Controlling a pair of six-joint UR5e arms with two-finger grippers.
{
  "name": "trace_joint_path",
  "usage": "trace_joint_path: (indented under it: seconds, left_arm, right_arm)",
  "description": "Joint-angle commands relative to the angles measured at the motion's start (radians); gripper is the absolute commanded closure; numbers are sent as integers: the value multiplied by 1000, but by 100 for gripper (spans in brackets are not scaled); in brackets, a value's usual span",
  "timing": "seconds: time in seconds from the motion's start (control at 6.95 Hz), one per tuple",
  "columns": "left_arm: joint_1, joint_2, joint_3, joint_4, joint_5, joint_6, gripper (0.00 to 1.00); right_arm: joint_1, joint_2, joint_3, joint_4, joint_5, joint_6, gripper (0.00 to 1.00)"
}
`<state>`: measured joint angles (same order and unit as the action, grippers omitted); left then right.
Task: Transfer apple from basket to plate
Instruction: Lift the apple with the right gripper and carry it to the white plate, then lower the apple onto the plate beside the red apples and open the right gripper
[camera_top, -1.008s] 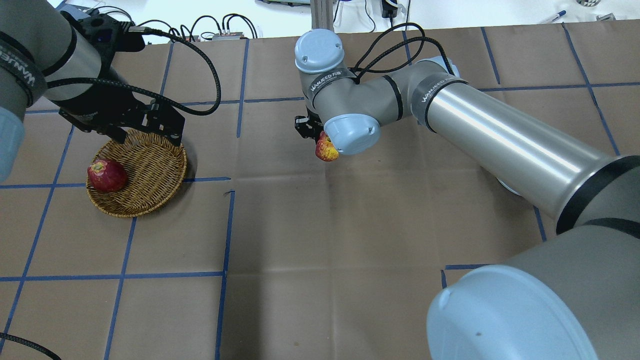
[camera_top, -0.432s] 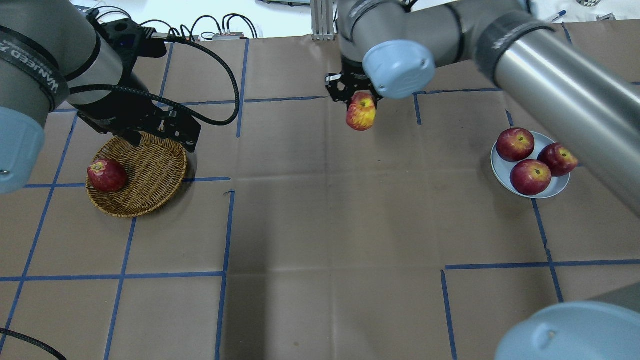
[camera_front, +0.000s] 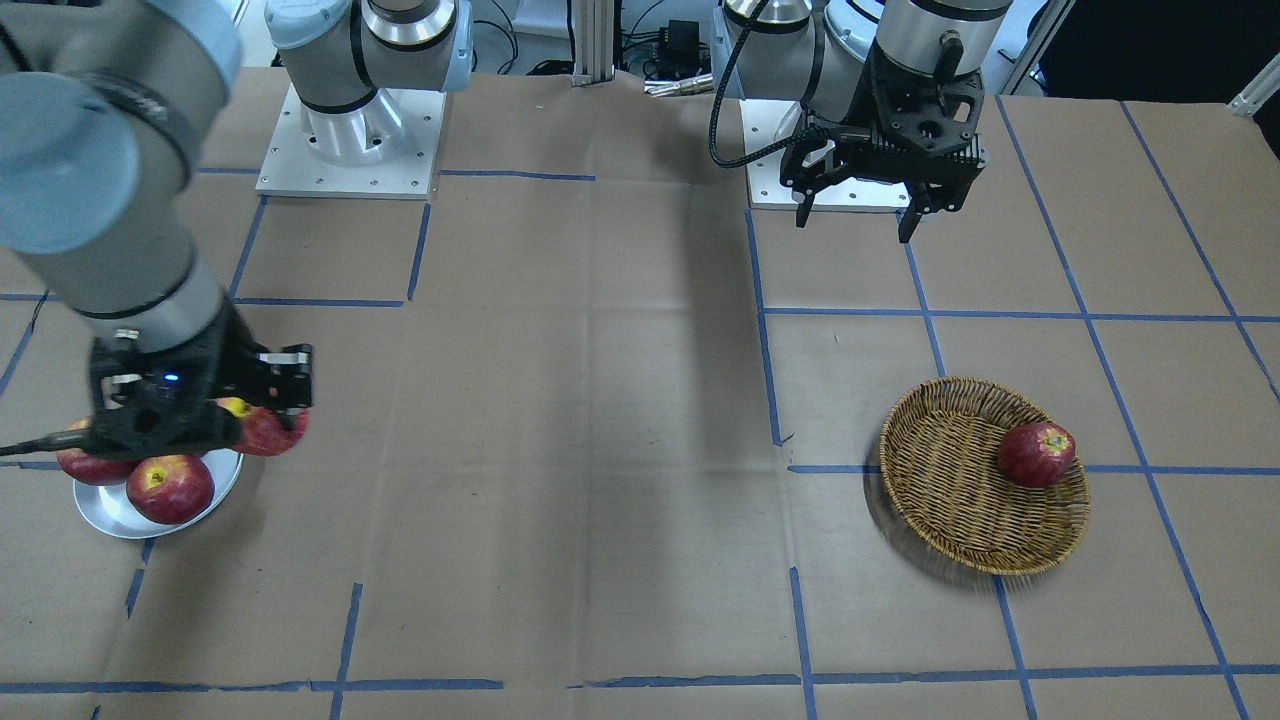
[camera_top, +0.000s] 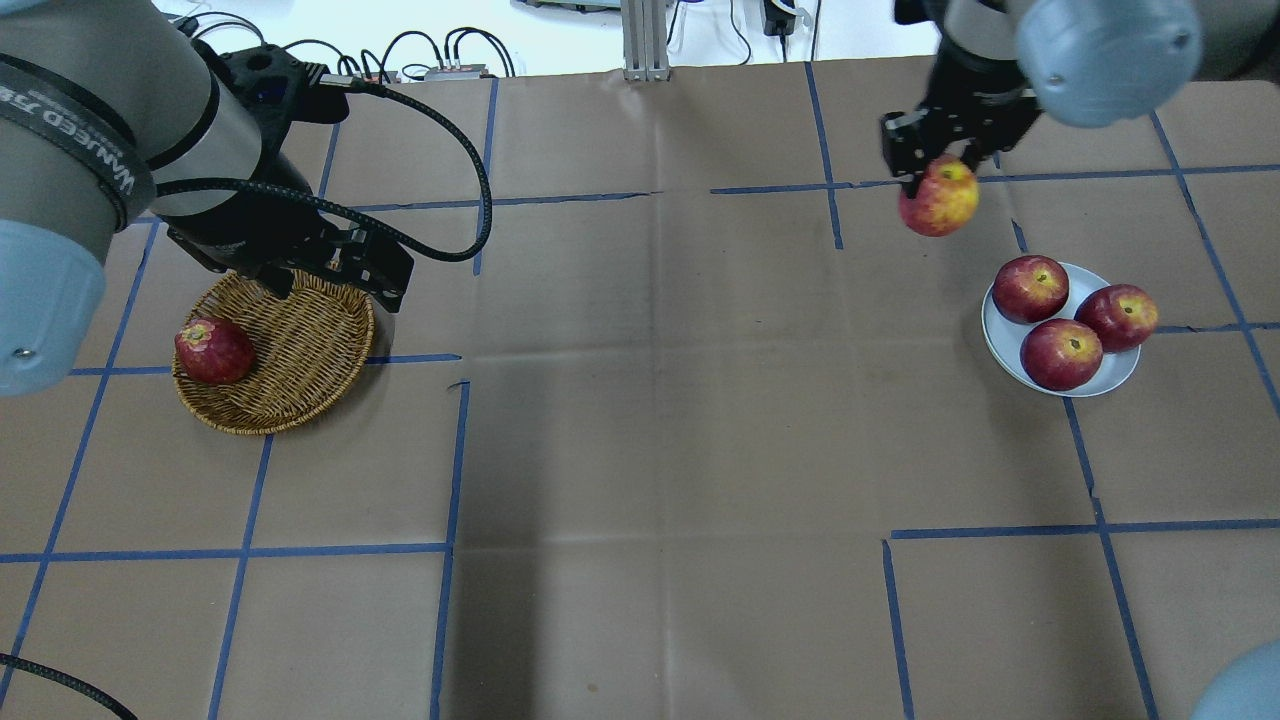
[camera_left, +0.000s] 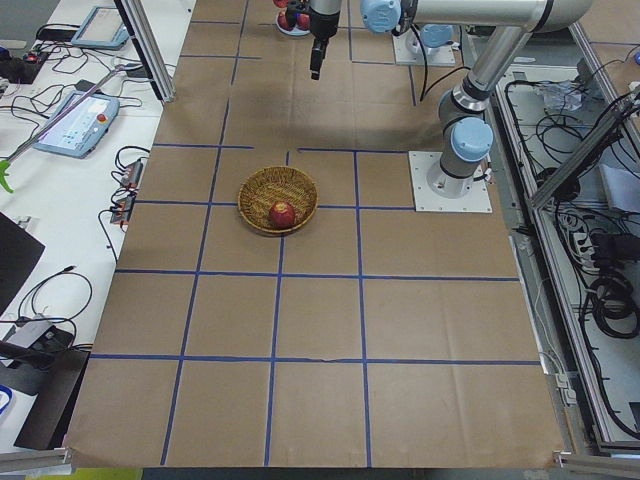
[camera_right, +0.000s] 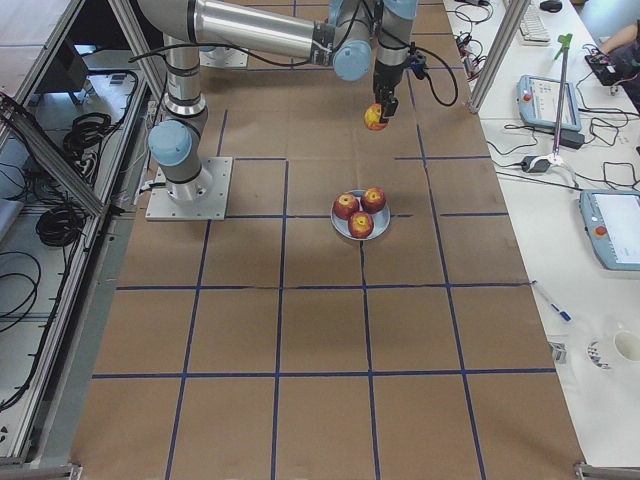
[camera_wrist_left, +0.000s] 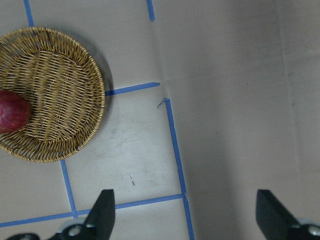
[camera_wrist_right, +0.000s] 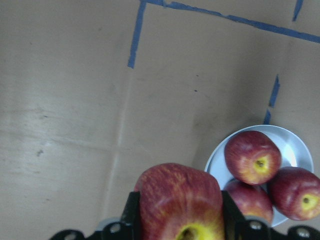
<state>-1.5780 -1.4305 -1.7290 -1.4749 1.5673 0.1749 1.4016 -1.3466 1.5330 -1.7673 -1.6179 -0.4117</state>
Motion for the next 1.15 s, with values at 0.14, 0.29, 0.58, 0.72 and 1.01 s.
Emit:
trace_joint_path:
  seconds: [0.14, 0.29, 0.58, 0.72, 1.01]
  left_arm:
    - [0, -1, -18, 8, -1, 0, 1]
    - [0, -1, -18, 8, -3, 0, 1]
    - [0, -1, -18, 8, -3, -2, 1]
    - [0, -1, -20, 8, -4, -2, 1]
    - [0, -4, -20, 8, -7, 0, 1]
  right_arm:
    - [-223, 4, 102, -128, 4, -344, 65]
    - [-225, 12, 152, -196, 6, -342, 65]
    - [-225, 12, 267, -338, 26, -349, 65]
    - [-225, 14, 282, -359, 24, -351, 65]
    - [-228, 46, 282, -385, 24, -348, 65]
